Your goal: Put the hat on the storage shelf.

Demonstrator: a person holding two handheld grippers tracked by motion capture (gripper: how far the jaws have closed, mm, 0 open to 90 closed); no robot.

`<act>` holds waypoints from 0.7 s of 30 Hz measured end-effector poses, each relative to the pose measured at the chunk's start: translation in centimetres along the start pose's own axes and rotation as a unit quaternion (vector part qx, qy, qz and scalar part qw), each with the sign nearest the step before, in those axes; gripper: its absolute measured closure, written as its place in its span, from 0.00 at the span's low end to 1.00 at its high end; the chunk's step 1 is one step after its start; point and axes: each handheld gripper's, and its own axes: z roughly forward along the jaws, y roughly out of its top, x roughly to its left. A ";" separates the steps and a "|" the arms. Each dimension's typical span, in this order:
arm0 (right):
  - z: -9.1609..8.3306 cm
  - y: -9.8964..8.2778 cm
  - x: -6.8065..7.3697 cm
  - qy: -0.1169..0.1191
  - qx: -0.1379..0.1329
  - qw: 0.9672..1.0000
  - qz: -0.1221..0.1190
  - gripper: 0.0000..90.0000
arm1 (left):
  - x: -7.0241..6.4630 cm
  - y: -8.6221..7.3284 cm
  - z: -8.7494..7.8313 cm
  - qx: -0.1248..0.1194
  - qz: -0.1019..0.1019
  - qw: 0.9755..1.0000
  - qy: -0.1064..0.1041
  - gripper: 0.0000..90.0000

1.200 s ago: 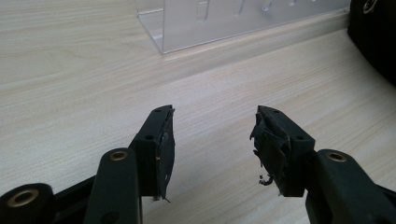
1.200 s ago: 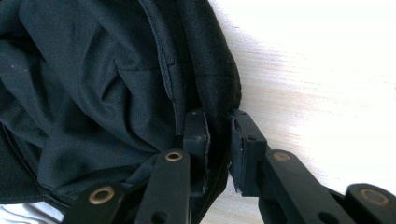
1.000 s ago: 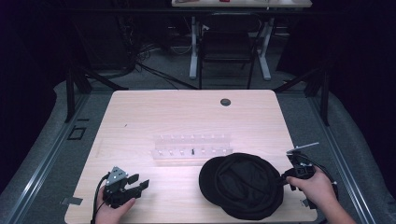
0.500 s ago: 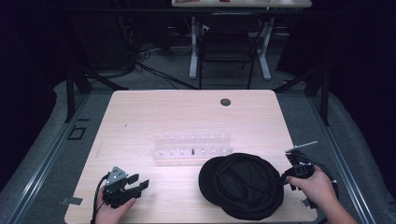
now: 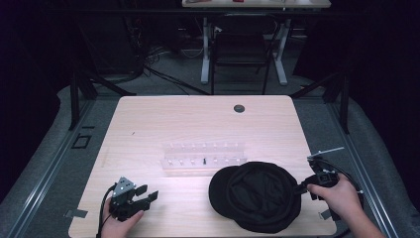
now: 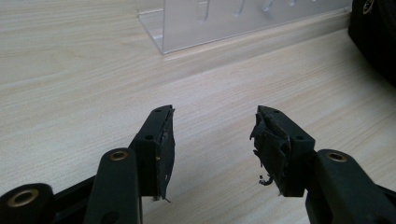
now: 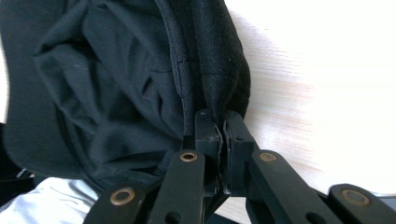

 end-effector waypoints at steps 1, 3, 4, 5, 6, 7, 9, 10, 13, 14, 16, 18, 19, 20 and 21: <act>-0.2 0.0 0.1 0.002 0.001 1.000 0.001 0.96 | 0.0 0.0 0.0 0.000 0.000 1.000 0.000 0.53; -0.7 0.1 0.1 0.005 0.020 1.000 -0.014 0.96 | 0.0 0.0 0.0 0.000 0.000 1.000 0.000 0.53; -0.6 0.0 0.4 0.012 0.005 1.000 0.001 0.96 | 0.0 0.0 0.0 0.000 -0.001 1.000 0.000 0.53; -0.6 0.0 0.4 0.012 0.005 1.000 0.001 0.96 | 0.0 0.0 0.0 0.000 -0.001 1.000 0.000 0.53; -0.8 -0.1 0.5 0.021 -0.007 1.000 0.006 0.97 | 0.0 0.0 0.0 0.000 0.000 1.000 0.000 0.53; -0.9 -0.1 0.6 0.027 -0.011 1.000 0.010 0.97 | 0.0 0.0 0.0 0.001 0.000 1.000 0.000 0.53; -1.0 -0.1 0.6 0.033 -0.012 0.999 0.009 0.97 | 0.0 0.0 0.0 0.002 0.001 1.000 -0.001 0.53; -1.4 -0.2 0.7 0.043 -0.017 0.999 0.009 0.97 | 0.0 0.0 0.0 0.002 0.001 1.000 -0.001 0.53; -1.9 -0.2 0.9 0.063 -0.021 0.998 0.011 0.97 | 0.0 0.0 0.1 0.004 0.000 1.000 -0.001 0.53; -2.1 -0.2 1.0 0.066 -0.021 0.997 0.013 0.97 | 0.0 0.0 0.1 0.002 0.001 1.000 0.000 0.53; -2.4 -0.2 1.0 0.080 -0.024 0.996 0.008 0.97 | 0.0 0.0 0.0 0.004 0.001 1.000 -0.001 0.53; -2.7 -0.3 1.2 0.097 -0.030 0.995 0.016 0.97 | 0.0 0.0 0.1 0.003 0.001 1.000 0.000 0.53; -2.9 -0.2 1.4 0.108 -0.034 0.993 0.019 0.97 | 0.0 0.0 0.1 0.002 0.001 1.000 0.000 0.53; -3.0 -0.3 1.5 0.114 -0.039 0.993 0.018 0.97 | 0.0 0.0 0.1 0.002 0.001 1.000 -0.001 0.53; -3.2 -0.2 1.5 0.122 -0.039 0.992 0.016 0.97 | 0.0 0.0 0.0 0.004 0.001 1.000 -0.001 0.53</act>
